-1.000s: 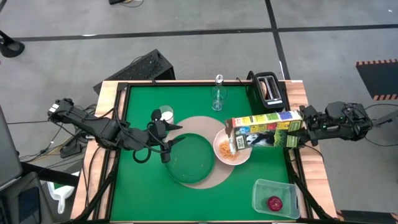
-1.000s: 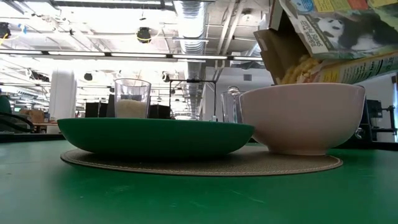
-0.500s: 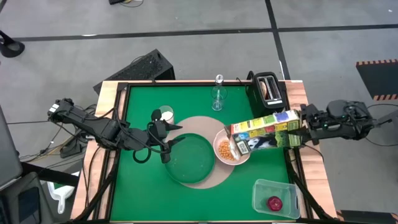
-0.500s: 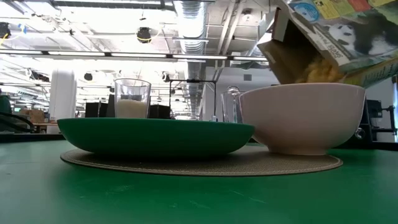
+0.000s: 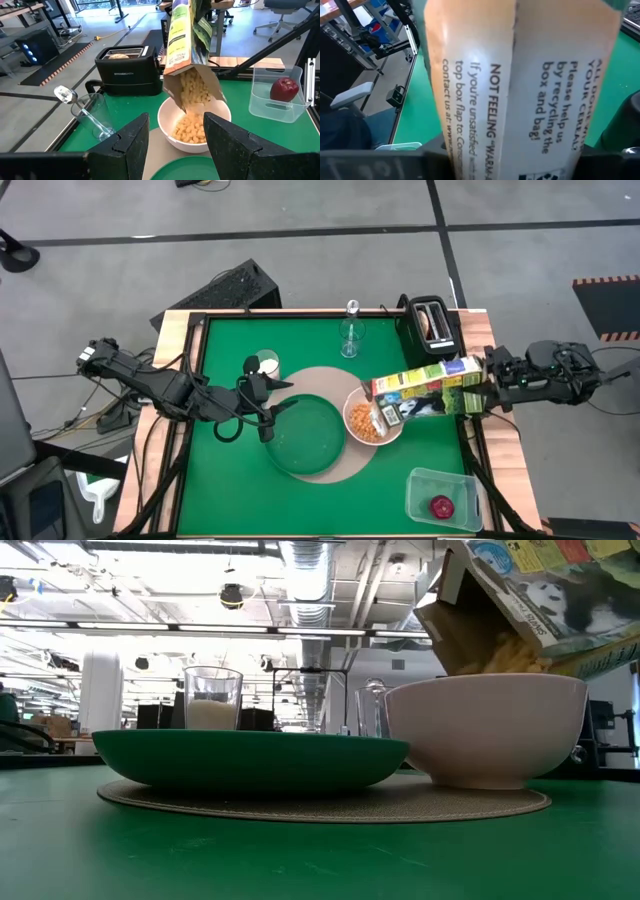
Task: Arrange a breakfast setting
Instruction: Pour the cereal into the white bowl
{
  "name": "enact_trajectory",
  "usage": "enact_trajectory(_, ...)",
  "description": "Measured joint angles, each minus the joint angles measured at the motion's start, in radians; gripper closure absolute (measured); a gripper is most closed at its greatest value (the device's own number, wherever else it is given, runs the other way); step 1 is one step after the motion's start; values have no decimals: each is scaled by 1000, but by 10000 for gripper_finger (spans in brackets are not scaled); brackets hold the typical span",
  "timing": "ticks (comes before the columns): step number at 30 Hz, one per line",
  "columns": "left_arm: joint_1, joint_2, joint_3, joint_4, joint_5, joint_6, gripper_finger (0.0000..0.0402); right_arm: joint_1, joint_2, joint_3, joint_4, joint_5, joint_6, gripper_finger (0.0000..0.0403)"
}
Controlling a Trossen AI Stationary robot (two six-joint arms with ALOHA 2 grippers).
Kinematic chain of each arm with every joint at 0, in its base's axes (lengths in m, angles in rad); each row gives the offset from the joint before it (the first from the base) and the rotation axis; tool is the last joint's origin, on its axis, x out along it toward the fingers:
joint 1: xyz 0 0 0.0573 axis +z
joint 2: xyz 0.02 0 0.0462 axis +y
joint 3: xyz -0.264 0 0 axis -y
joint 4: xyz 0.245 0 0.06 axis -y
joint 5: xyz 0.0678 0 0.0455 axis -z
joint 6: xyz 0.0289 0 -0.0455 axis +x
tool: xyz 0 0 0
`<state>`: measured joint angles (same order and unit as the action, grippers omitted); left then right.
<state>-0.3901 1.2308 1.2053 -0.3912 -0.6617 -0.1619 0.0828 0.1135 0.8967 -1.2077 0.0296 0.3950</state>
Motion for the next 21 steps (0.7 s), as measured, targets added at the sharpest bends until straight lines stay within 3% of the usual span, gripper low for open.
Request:
enact_trajectory(9,0,0,0,0,0,0,226,0,0,0,-16,23,2,287)
enact_trajectory(21,0,0,0,0,0,0,226,0,-112,1,17,27,45,292)
